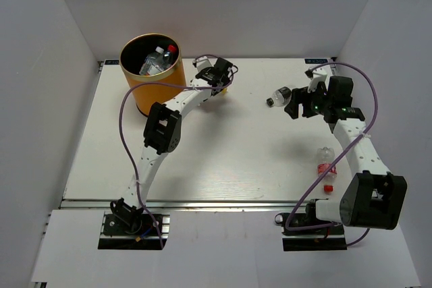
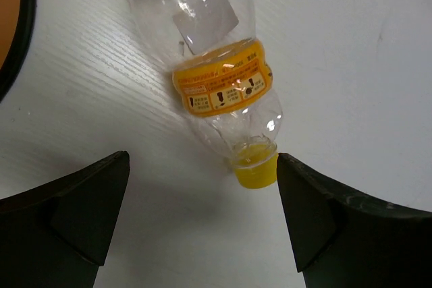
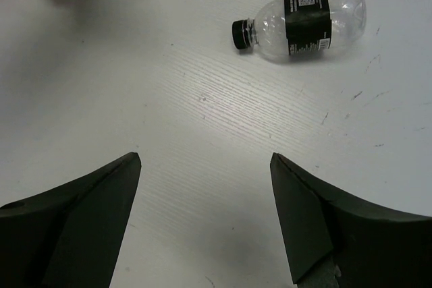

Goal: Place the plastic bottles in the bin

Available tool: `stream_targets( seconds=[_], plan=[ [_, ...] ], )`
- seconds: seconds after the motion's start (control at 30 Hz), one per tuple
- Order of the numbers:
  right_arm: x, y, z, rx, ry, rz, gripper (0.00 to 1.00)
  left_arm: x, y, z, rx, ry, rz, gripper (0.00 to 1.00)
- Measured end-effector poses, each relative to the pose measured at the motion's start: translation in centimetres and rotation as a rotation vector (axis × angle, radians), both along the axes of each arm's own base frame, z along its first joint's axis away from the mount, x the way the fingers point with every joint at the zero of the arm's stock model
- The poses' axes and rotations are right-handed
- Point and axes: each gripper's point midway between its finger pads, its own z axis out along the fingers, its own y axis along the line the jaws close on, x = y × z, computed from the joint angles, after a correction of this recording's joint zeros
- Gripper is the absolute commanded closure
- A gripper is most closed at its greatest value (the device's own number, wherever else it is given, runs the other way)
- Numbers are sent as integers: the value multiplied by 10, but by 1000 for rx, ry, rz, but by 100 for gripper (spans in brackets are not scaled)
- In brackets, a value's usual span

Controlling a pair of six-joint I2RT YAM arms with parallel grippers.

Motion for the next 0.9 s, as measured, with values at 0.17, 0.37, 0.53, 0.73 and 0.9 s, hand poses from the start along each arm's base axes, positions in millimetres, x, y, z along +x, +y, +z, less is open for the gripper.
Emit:
stream_targets(
  seconds=[0.17, 0.37, 0.53, 0.73, 0.9],
  plan=[
    [-5, 0, -5, 30, 11, -5, 17, 13, -2, 9, -35, -48, 19, 0],
    [-13, 4, -9, 62, 23, 7, 17, 20, -3, 9, -73, -69, 42, 0],
    [-17, 6, -13, 74, 35, 8, 17, 27, 1, -3, -99, -68, 71, 0],
    [-19, 6, -10, 76, 27, 11, 17, 41, 10, -17, -116, -76, 105, 0],
    [-25, 8, -12, 84, 28, 14, 18, 50, 15, -17, -131, -95, 123, 0]
  ],
)
